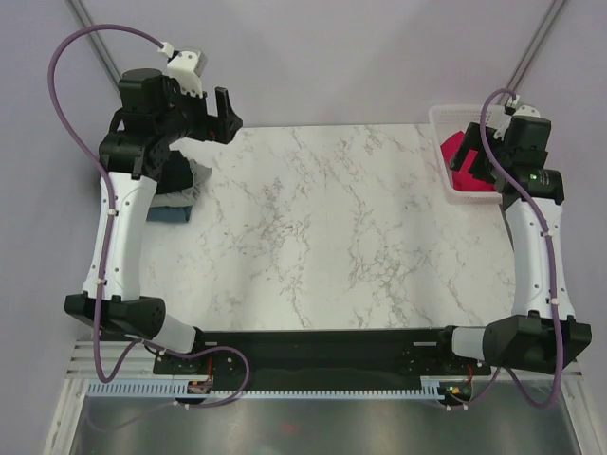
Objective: Fold and stack the t-shirts
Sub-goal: Grab the tshirt from the pile
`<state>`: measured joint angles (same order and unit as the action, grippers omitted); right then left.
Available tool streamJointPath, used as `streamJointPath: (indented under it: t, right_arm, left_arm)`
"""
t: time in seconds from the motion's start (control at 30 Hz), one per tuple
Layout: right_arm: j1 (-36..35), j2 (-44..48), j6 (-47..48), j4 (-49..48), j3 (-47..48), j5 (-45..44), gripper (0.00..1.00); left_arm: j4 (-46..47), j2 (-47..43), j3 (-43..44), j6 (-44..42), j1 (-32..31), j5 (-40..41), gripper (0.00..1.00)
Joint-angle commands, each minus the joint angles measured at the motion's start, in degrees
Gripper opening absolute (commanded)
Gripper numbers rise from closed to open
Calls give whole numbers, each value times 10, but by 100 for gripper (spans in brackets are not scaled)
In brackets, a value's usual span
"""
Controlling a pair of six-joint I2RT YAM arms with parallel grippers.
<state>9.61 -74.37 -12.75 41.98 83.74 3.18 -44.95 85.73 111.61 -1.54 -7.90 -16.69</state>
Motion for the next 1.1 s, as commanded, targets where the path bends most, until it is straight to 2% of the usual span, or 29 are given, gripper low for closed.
streamJointPath:
  t: [0.0, 0.13, 0.17, 0.27, 0.33, 0.47, 0.63, 0.9, 0.97, 1.0, 1.03, 1.07]
  right_arm:
    - [0, -30, 7, -32, 32, -2, 98]
    - [2, -89, 82, -37, 110, -17, 98]
    - [2, -105, 88, -41, 124, -52, 98]
    - [30, -204, 83, -33, 222, -112, 98]
    - [56, -276, 58, -32, 292, -114, 98]
    - [87, -373, 79, -31, 353, -65, 98]
    - [91, -484, 103, -8, 392, -12, 97]
    - [95, -587, 99, 2, 392, 82, 97]
    - [95, -598, 97, -3, 393, 91, 86]
    - [95, -603, 98, -5, 398, 96, 77]
    - [95, -601, 100, -7, 400, 101, 43]
    - [96, -597, 103, -8, 401, 104, 24]
  left_arm:
    - [2, -12, -18, 0, 0, -26, 100]
    - [-10, 3, -11, -25, 0, -27, 100]
    - [-24, 9, -7, -38, 0, -36, 100]
    - [-30, 34, 1, -72, 0, -16, 100]
    - [-30, 53, -3, -86, 0, -9, 100]
    - [-24, 72, -31, -71, 0, -33, 100]
    - [-16, 85, -70, -70, 0, -40, 97]
    - [-27, 121, -97, -96, -12, 24, 96]
    - [-27, 120, -95, -94, -12, 25, 96]
    - [-28, 117, -96, -91, -12, 21, 96]
    - [-27, 109, -97, -89, -12, 16, 96]
    - [-28, 103, -101, -87, -12, 12, 96]
